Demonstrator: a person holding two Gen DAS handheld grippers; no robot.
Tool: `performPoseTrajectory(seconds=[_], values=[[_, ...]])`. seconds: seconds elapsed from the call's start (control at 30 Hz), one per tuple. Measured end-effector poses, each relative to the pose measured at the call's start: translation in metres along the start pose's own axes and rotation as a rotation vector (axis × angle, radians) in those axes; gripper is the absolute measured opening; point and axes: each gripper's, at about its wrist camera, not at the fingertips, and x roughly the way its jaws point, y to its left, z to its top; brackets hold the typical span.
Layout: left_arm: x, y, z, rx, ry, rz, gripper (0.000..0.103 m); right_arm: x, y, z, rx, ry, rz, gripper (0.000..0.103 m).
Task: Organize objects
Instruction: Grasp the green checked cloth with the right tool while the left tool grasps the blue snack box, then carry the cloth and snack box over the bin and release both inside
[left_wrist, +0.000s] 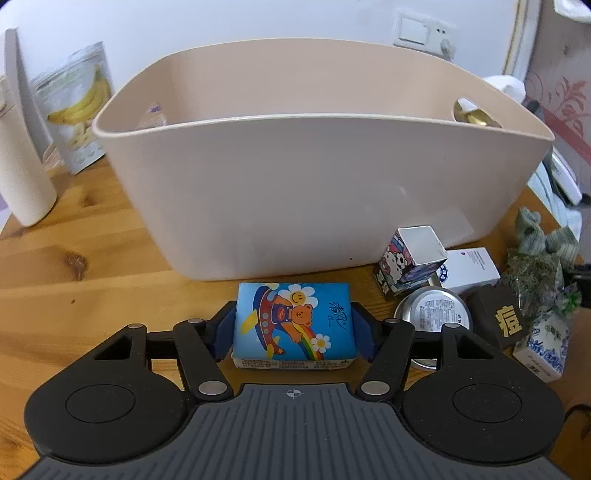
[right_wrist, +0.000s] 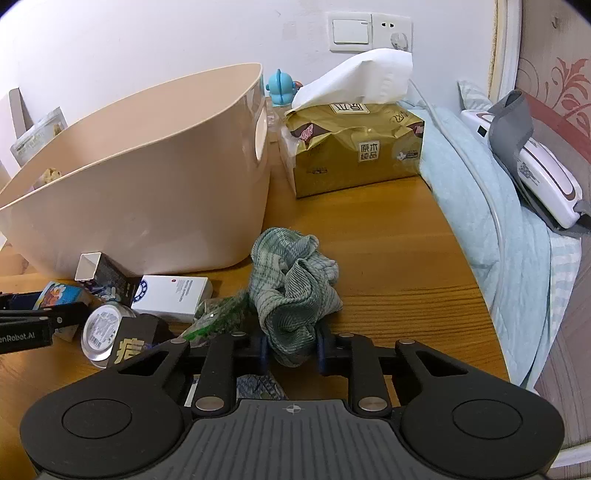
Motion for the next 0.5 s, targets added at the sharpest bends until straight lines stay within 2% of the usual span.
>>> performPoseTrajectory(seconds=[0.13,0.5], values=[[-0.002,0.004,0.003,-0.036,-0.002,-0.009,0.064,-0.006,-0.001,-0.003,0.009,-0.01,-0.006,0.02],[-0.034,0.009,-0.014,-0.028,-0.05,-0.026,0.064,-0.032,-0.004,-0.003,0.027,-0.059,-0.015,0.02]])
